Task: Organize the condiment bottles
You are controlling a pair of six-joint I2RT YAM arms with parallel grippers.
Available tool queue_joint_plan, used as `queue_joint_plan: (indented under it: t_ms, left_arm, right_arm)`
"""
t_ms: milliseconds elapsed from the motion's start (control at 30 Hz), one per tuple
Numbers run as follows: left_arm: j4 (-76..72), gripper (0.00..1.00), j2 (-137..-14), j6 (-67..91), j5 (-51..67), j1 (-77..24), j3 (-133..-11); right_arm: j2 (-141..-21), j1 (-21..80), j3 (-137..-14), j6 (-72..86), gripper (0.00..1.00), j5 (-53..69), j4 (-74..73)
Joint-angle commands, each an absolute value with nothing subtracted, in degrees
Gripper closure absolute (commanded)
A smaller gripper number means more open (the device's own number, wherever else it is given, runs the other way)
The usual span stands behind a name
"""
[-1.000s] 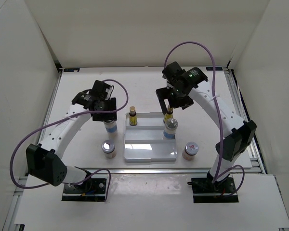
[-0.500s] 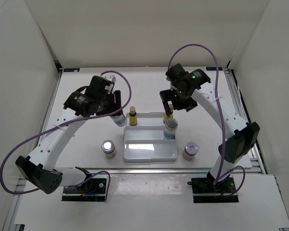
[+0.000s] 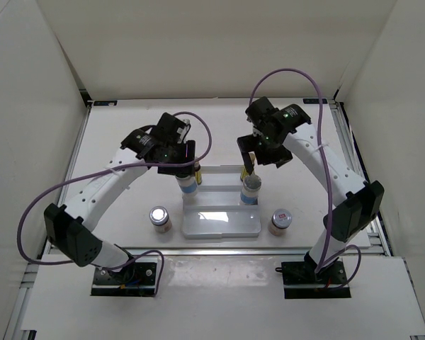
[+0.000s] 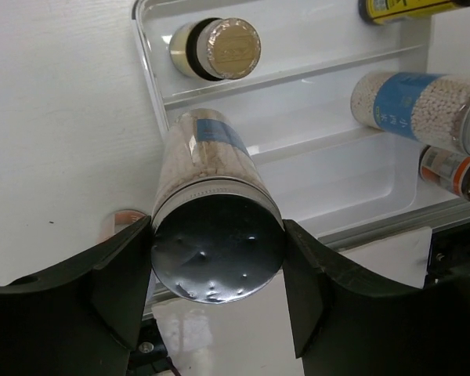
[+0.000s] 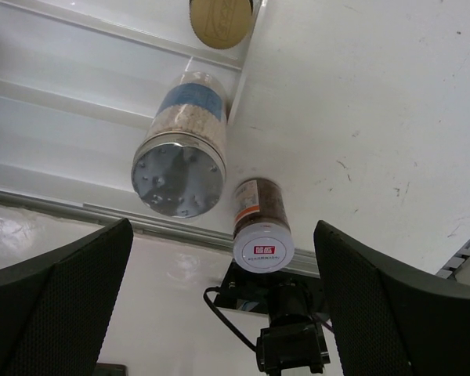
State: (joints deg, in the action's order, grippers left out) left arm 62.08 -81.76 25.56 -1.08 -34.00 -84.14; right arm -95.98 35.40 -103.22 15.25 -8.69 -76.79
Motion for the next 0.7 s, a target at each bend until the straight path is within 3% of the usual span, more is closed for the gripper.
queue_joint_plan:
  t_ms: [0, 533, 567, 667]
  left_arm:
    - [59.41, 0.89, -82.70, 25.58, 0.62, -35.07, -85.69]
    - [57.83, 0.89, -87.97, 26.63, -3.08, -39.46, -80.95]
    - [57.83, 0.88, -87.98, 27.15, -3.60, -39.46, -80.34]
    - [57.83, 0.67, -88.51, 27.16, -3.60, -39.46, -80.33]
  right_arm:
    - [-93.43, 33.84, -102.13, 15.56, 0.00, -8.01, -83.59]
    - [-91.67, 30.23, -99.14, 15.56, 0.00, -6.77, -82.97]
    - [-91.67, 30.23, -99.14, 15.56, 0.00, -6.77, -82.97]
    - [-91.67, 29.71, -98.53, 16.08, 0.00, -6.77, -83.66]
